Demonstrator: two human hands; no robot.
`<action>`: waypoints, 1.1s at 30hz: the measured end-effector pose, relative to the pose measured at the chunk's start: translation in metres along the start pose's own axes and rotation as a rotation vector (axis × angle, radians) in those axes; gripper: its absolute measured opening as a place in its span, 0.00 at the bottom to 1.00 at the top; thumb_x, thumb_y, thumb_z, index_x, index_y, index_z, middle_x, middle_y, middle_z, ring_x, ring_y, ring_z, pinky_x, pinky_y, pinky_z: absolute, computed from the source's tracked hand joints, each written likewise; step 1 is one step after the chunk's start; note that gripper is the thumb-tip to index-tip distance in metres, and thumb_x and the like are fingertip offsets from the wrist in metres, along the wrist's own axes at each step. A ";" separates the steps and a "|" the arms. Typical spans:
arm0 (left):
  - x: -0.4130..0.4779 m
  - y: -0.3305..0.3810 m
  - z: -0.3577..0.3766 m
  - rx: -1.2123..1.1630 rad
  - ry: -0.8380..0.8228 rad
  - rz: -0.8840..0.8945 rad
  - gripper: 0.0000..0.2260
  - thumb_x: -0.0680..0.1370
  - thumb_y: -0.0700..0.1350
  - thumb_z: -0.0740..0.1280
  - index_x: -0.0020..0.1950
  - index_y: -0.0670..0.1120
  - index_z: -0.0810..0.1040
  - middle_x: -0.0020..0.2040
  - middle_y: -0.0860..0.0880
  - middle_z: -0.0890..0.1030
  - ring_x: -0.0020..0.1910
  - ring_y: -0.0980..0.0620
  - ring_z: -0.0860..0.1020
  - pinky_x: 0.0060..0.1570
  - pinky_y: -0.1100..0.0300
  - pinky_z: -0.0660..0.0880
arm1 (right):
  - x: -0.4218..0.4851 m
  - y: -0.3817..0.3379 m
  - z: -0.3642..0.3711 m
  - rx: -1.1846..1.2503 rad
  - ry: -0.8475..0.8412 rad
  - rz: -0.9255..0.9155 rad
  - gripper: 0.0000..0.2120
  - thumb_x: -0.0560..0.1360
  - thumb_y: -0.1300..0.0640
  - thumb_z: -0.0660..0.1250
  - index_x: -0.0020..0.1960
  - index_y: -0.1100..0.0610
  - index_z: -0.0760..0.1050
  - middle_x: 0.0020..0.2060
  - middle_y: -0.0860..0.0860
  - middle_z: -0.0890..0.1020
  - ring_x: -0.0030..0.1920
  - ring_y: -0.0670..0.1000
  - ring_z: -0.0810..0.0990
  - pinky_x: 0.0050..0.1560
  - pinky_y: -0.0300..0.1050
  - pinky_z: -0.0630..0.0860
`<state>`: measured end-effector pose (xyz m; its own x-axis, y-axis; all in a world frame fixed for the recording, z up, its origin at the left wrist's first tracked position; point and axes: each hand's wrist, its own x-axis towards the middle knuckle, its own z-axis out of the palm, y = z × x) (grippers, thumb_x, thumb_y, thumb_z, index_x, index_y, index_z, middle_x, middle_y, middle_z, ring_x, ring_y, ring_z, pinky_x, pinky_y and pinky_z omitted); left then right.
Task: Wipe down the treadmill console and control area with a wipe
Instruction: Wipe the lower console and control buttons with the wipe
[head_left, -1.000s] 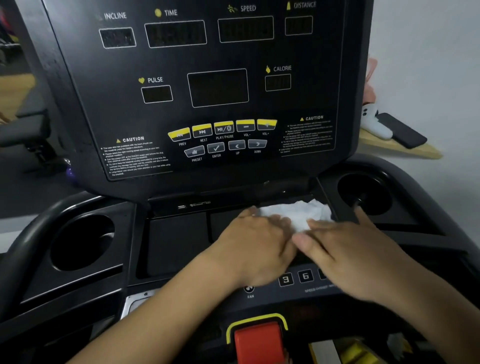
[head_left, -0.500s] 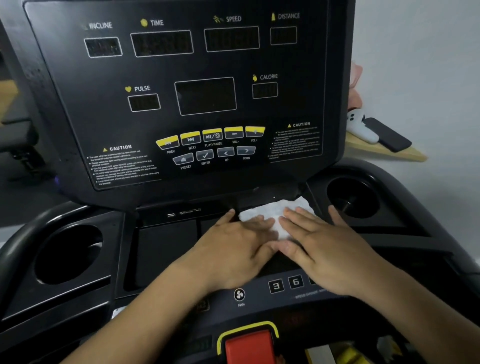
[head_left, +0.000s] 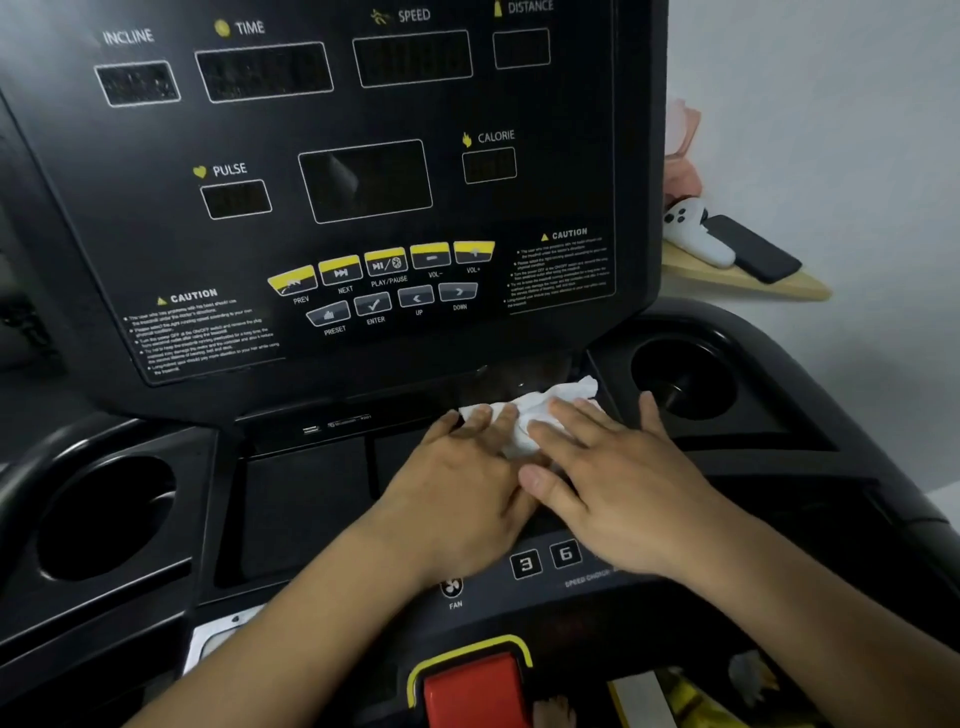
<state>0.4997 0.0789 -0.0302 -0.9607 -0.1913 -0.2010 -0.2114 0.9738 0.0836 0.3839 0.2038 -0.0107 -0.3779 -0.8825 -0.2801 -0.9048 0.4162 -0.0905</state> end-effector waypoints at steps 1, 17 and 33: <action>-0.001 0.000 -0.002 -0.010 0.004 0.015 0.32 0.75 0.61 0.34 0.76 0.61 0.61 0.79 0.42 0.58 0.78 0.43 0.57 0.76 0.47 0.52 | -0.002 0.000 -0.001 -0.008 -0.002 -0.003 0.38 0.73 0.32 0.33 0.77 0.46 0.54 0.78 0.48 0.54 0.78 0.49 0.49 0.73 0.68 0.39; -0.011 -0.009 -0.005 -0.121 -0.094 0.019 0.35 0.73 0.65 0.32 0.77 0.63 0.56 0.81 0.56 0.49 0.79 0.58 0.46 0.77 0.46 0.47 | -0.020 0.049 0.003 0.051 -0.066 -0.195 0.40 0.69 0.29 0.28 0.77 0.40 0.53 0.75 0.34 0.47 0.73 0.33 0.35 0.75 0.55 0.34; 0.007 0.002 -0.005 -0.030 -0.027 -0.027 0.36 0.75 0.65 0.32 0.79 0.56 0.57 0.81 0.51 0.53 0.79 0.53 0.52 0.76 0.46 0.51 | 0.009 0.043 0.001 0.006 -0.029 -0.143 0.44 0.68 0.29 0.26 0.78 0.46 0.47 0.78 0.39 0.46 0.74 0.36 0.37 0.76 0.56 0.37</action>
<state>0.4919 0.0791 -0.0261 -0.9496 -0.2138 -0.2294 -0.2430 0.9641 0.1070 0.3421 0.2138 -0.0176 -0.2394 -0.9261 -0.2917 -0.9477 0.2882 -0.1374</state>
